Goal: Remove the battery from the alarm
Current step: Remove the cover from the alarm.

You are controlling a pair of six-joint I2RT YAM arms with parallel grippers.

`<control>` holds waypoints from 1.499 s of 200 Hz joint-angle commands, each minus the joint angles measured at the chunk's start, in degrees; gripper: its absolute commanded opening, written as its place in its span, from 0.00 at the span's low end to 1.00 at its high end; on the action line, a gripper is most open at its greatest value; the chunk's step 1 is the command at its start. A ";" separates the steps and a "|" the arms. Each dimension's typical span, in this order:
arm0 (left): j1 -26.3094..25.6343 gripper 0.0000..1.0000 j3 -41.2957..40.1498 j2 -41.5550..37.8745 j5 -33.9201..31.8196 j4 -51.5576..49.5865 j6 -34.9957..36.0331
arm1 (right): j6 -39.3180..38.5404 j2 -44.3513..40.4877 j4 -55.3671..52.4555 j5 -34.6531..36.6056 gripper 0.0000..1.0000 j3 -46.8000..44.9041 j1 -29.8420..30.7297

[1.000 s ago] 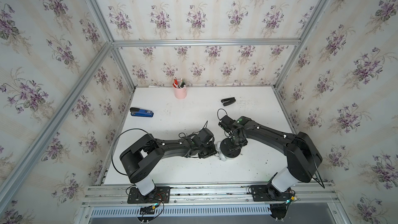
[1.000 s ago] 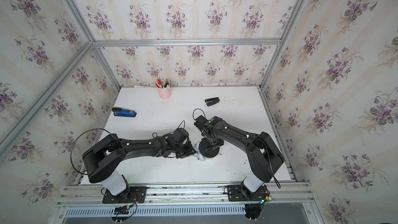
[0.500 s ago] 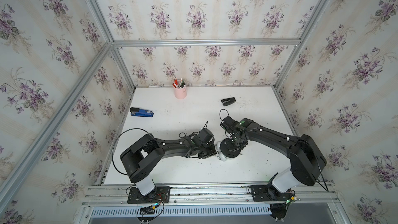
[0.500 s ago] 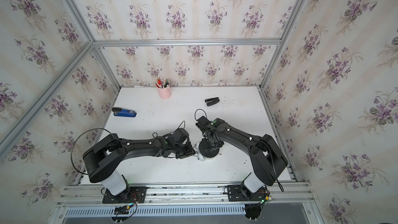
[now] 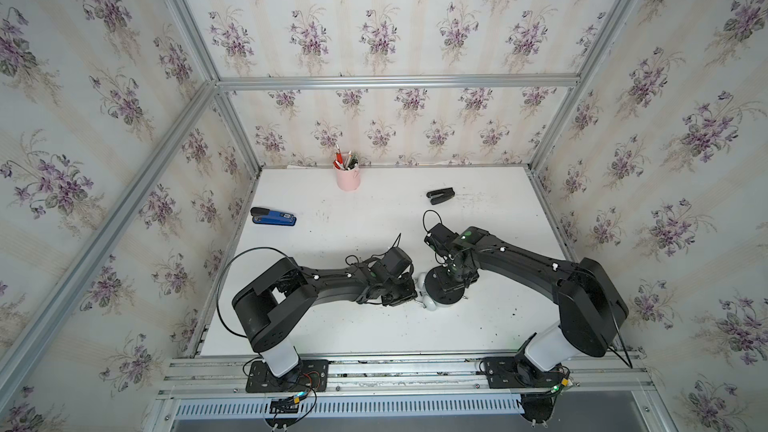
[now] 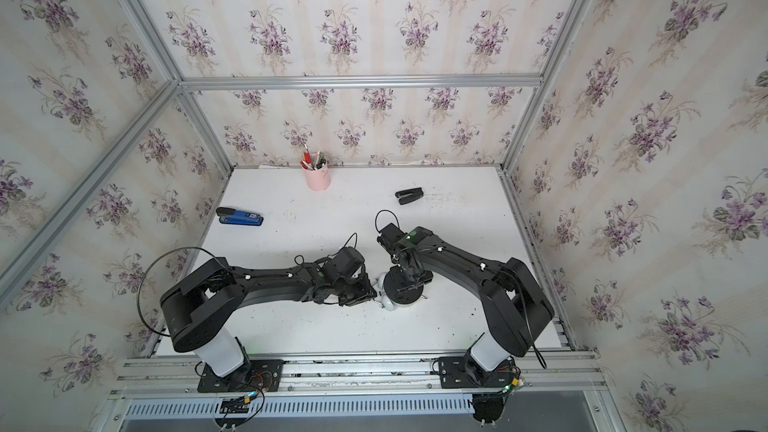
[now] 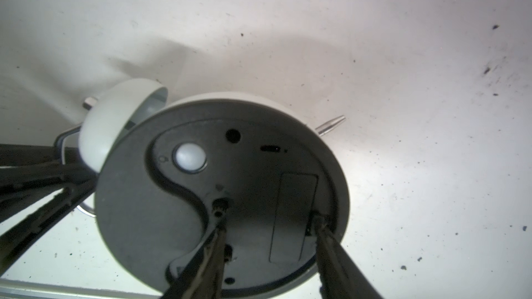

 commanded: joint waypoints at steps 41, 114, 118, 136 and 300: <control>0.07 0.26 0.03 -0.20 0.11 0.42 0.63 | 0.59 2.64 -0.46 7.09 0.55 -0.87 0.09; 0.45 0.26 0.09 -0.40 0.24 -0.45 0.88 | 3.04 2.15 1.53 5.18 0.61 -3.76 -0.10; 0.44 0.26 0.05 -0.40 0.26 -0.46 0.96 | 3.13 2.07 1.97 4.80 0.61 -4.26 -0.10; 0.49 0.26 0.26 -0.46 0.22 -1.01 1.25 | 3.36 2.30 3.51 3.86 0.60 -5.11 -0.17; 0.62 0.26 0.84 0.24 0.56 -1.31 1.51 | 1.63 1.14 12.49 -5.97 0.37 -9.88 -1.96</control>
